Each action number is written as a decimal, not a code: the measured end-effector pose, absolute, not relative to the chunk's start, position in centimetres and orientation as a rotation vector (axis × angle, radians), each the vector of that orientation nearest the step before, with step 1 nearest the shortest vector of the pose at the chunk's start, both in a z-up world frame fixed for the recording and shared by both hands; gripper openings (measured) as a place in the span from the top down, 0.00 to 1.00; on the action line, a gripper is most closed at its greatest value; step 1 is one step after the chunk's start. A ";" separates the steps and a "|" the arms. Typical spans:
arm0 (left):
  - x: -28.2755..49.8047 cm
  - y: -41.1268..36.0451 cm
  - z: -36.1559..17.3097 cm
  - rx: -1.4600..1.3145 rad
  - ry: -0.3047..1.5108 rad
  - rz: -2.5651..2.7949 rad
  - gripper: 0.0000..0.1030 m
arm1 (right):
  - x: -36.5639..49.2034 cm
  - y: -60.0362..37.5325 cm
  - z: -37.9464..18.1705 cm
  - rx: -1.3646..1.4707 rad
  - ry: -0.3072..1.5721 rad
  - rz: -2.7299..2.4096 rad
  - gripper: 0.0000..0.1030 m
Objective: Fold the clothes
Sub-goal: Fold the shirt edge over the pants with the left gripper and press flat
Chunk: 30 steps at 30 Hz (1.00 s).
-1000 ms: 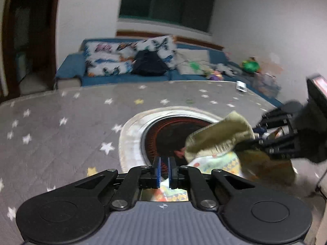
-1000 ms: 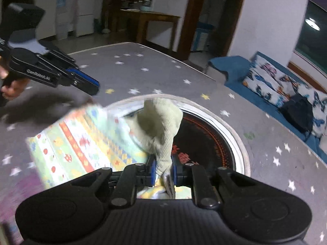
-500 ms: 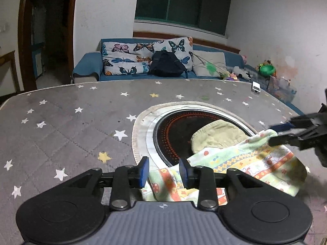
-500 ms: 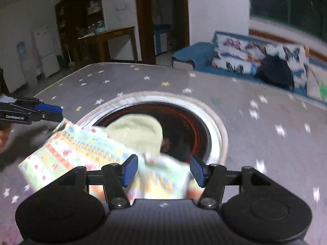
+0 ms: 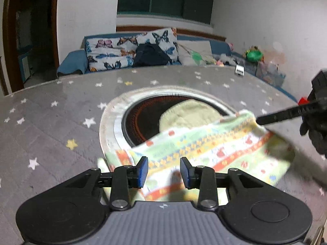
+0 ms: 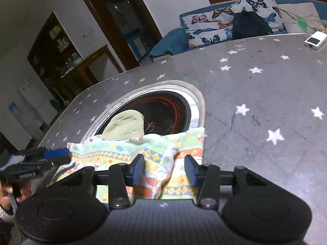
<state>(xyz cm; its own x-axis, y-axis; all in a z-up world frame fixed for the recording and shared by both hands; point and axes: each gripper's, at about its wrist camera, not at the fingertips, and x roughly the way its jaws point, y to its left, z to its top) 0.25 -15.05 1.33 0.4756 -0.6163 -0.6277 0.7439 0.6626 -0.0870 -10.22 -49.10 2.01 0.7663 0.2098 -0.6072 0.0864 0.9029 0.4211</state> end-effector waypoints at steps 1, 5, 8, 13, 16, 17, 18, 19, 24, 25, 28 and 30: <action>0.2 -15.1 1.1 0.213 0.686 -0.837 0.63 | -10.0 -48.9 1.8 0.457 0.701 0.073 0.64; 0.2 -14.9 0.6 0.218 0.699 -0.831 0.61 | -9.4 -48.2 1.3 0.460 0.702 0.062 0.81; 0.0 -14.8 0.5 0.226 0.699 -0.829 0.60 | -9.5 -47.7 1.8 0.408 0.677 0.018 0.89; -0.3 -15.1 0.4 0.254 0.686 -0.824 0.57 | -9.7 -47.1 3.4 0.256 0.615 -0.129 0.95; -0.7 -15.3 0.3 0.267 0.675 -0.820 0.55 | -9.4 -47.1 2.9 0.197 0.639 -0.160 0.95; -0.8 -15.3 0.3 0.270 0.673 -0.819 0.54 | -9.6 -47.2 2.8 0.221 0.643 -0.139 0.92; -0.8 -15.3 0.3 0.273 0.670 -0.819 0.54 | -9.8 -47.3 2.8 0.258 0.644 -0.114 0.90; -0.8 -15.4 0.2 0.275 0.668 -0.819 0.54 | -10.1 -47.3 2.7 0.287 0.644 -0.093 0.90; -0.8 -15.5 0.2 0.276 0.669 -0.818 0.52 | -10.9 -47.0 1.9 0.336 0.668 -0.029 0.84; -0.8 -15.5 0.2 0.278 0.665 -0.817 0.52 | -11.0 -46.9 1.7 0.344 0.673 -0.025 0.84; -1.0 -15.4 0.1 0.274 0.658 -0.814 0.51 | -11.2 -46.7 1.1 0.352 0.683 -0.018 0.84; -1.1 -15.4 0.0 0.269 0.652 -0.815 0.50 | -11.3 -46.5 0.9 0.338 0.687 -0.020 0.84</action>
